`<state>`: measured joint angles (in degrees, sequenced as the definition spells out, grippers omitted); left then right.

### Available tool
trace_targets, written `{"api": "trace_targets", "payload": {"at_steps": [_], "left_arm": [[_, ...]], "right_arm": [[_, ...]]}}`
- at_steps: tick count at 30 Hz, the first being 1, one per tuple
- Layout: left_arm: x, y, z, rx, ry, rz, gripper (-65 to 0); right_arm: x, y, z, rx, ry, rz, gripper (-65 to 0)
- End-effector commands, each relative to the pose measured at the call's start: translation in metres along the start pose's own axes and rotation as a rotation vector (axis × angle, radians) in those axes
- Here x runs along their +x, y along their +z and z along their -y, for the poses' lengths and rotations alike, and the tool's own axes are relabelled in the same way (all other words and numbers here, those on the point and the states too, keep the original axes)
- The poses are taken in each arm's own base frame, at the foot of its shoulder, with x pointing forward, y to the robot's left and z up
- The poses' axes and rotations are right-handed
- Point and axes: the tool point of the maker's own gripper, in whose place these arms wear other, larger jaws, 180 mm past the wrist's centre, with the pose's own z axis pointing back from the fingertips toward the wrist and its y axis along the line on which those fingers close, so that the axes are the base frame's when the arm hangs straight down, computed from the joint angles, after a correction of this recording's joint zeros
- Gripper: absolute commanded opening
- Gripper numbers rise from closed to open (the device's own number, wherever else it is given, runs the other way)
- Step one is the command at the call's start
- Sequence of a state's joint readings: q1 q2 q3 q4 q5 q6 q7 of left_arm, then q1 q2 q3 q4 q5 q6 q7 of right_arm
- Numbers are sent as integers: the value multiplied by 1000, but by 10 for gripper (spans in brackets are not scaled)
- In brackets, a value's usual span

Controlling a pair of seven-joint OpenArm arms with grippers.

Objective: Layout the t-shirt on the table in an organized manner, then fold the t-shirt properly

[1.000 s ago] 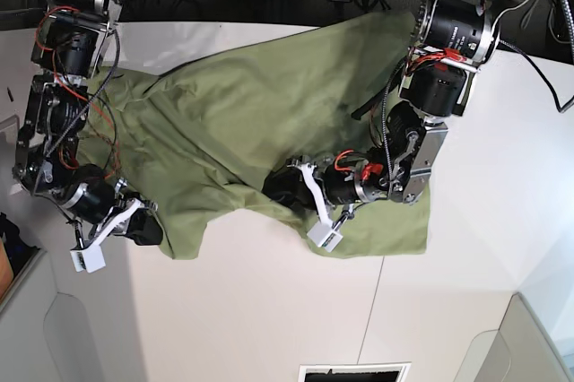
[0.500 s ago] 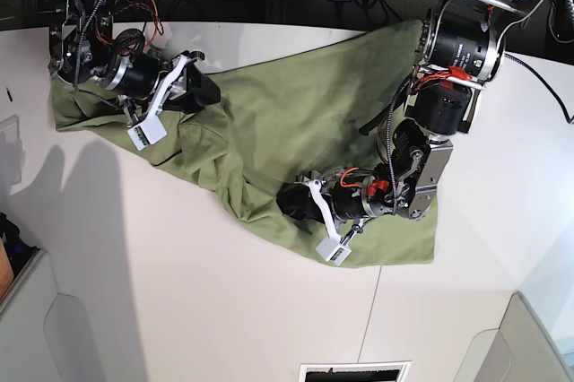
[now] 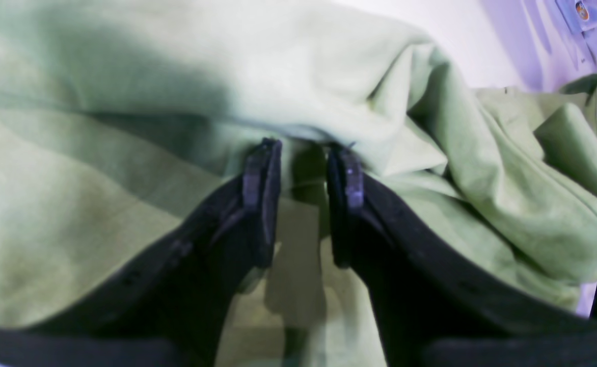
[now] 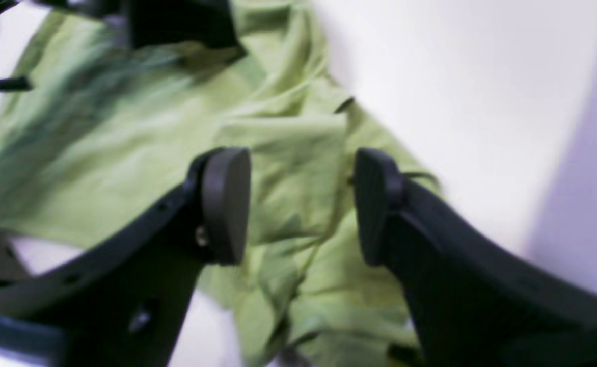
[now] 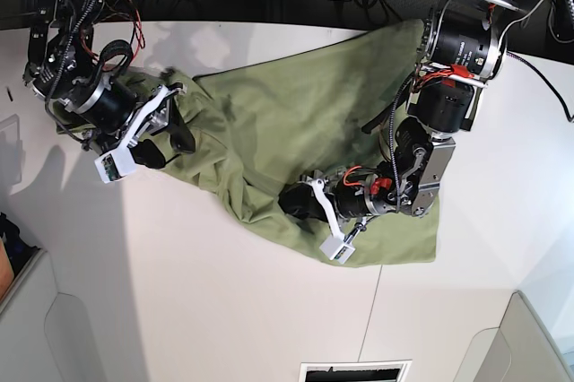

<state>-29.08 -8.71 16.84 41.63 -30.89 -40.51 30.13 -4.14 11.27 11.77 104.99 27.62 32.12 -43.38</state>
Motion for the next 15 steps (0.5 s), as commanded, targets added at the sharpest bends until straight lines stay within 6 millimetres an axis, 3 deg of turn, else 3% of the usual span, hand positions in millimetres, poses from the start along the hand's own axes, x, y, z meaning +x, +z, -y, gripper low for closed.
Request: {"api": "trace_targets", "payload": {"at_steps": [1,7,10,15], "left_arm": [[-24,6,-19,78,-23,-122,-466],[-23,5,-17,74,-21,-118,-466],[-23,5,-17,74,-21,-119,-466],[-23,5,-17,74,-21,-118,-466]], "right_arm": [[19,-2,8,-11,9,57,-325],[10,-37,33,2,-66,2,-325],[-2,-52,23,53,-68,-50,-325],[-15,-64,-14,148,-34,-96,-328]]}}
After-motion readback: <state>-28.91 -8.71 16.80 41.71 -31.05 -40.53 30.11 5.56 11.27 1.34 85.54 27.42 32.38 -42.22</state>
